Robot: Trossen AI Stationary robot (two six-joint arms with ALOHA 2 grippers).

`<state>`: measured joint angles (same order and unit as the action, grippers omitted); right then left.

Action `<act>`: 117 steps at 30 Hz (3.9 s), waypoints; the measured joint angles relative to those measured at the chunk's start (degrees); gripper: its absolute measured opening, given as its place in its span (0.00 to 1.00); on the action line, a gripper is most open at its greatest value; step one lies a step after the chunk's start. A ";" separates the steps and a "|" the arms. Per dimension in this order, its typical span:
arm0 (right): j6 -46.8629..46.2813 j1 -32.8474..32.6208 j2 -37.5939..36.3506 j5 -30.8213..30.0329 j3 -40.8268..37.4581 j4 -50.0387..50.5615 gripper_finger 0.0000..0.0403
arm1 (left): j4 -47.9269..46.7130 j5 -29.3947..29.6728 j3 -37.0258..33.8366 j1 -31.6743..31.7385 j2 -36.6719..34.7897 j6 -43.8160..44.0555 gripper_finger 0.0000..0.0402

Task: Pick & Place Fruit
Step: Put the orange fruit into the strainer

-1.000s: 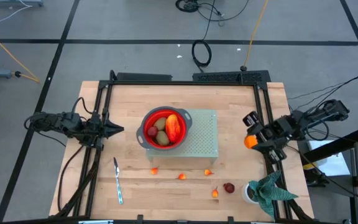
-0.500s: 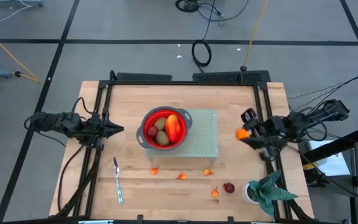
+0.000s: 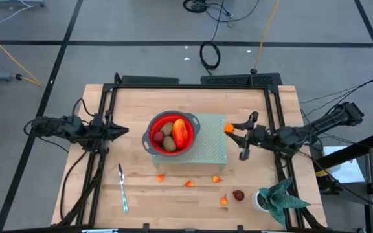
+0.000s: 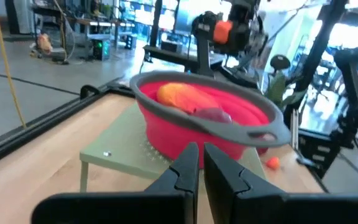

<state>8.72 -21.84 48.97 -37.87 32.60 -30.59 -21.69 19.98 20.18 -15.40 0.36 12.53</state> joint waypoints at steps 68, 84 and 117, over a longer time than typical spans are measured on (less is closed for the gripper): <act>-24.85 15.51 35.38 29.15 43.54 32.36 0.31 | 24.48 4.55 0.00 -0.02 8.75 -2.82 0.06; -24.58 15.49 35.30 31.51 43.54 32.11 0.31 | 38.79 4.13 16.10 -0.02 41.12 -24.03 0.55; -35.27 20.18 35.28 54.46 43.52 28.88 0.31 | -5.60 3.97 58.17 -0.02 78.13 -43.27 0.61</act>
<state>-26.55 -1.66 84.25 16.59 76.12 -1.71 -27.29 23.94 78.35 -15.42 78.49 -30.74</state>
